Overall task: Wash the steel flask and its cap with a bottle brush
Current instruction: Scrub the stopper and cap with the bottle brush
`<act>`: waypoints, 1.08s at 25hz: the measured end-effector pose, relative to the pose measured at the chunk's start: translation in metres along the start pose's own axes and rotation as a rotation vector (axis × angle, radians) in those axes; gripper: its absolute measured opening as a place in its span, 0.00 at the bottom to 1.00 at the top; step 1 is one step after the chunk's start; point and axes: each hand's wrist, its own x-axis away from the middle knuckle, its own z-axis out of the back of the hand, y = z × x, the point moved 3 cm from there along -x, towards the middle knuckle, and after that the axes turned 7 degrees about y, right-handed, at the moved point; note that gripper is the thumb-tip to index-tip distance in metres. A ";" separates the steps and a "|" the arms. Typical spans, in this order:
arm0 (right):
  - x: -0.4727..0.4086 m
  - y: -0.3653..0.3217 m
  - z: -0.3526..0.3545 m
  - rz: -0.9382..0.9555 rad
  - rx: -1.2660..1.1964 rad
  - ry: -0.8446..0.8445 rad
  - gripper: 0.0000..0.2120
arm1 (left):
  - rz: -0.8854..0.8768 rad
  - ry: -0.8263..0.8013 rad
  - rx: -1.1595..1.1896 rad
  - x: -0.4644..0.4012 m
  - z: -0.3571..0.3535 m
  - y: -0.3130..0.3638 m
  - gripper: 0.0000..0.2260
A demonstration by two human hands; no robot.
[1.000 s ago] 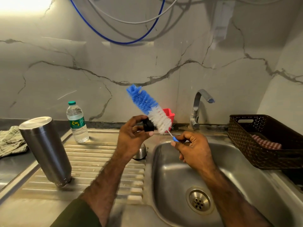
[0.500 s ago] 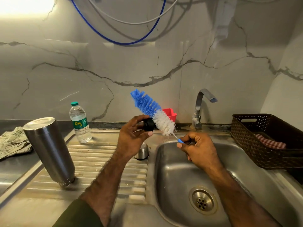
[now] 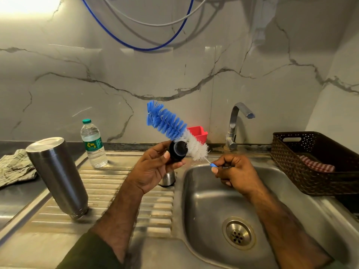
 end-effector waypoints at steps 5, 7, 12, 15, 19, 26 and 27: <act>0.004 0.004 -0.004 -0.055 -0.077 -0.076 0.04 | -0.030 0.121 0.117 -0.004 -0.004 0.002 0.29; 0.005 0.005 -0.007 -0.076 -0.083 -0.048 0.05 | -0.009 0.112 0.077 -0.005 -0.009 -0.003 0.34; 0.007 0.004 -0.017 -0.097 -0.082 -0.032 0.02 | -0.053 0.209 0.119 -0.008 0.001 -0.002 0.38; 0.013 0.004 -0.017 -0.028 0.001 -0.005 0.04 | -0.061 0.365 0.233 -0.012 0.007 -0.002 0.30; 0.018 0.002 -0.027 0.119 0.158 0.113 0.07 | -0.010 0.526 0.339 -0.015 -0.006 -0.012 0.12; 0.016 -0.008 -0.035 0.376 0.442 0.257 0.05 | -0.104 0.504 -0.128 -0.014 -0.006 -0.010 0.16; 0.016 -0.010 -0.033 0.380 0.443 0.263 0.05 | -0.146 0.468 -0.225 -0.015 -0.002 -0.008 0.20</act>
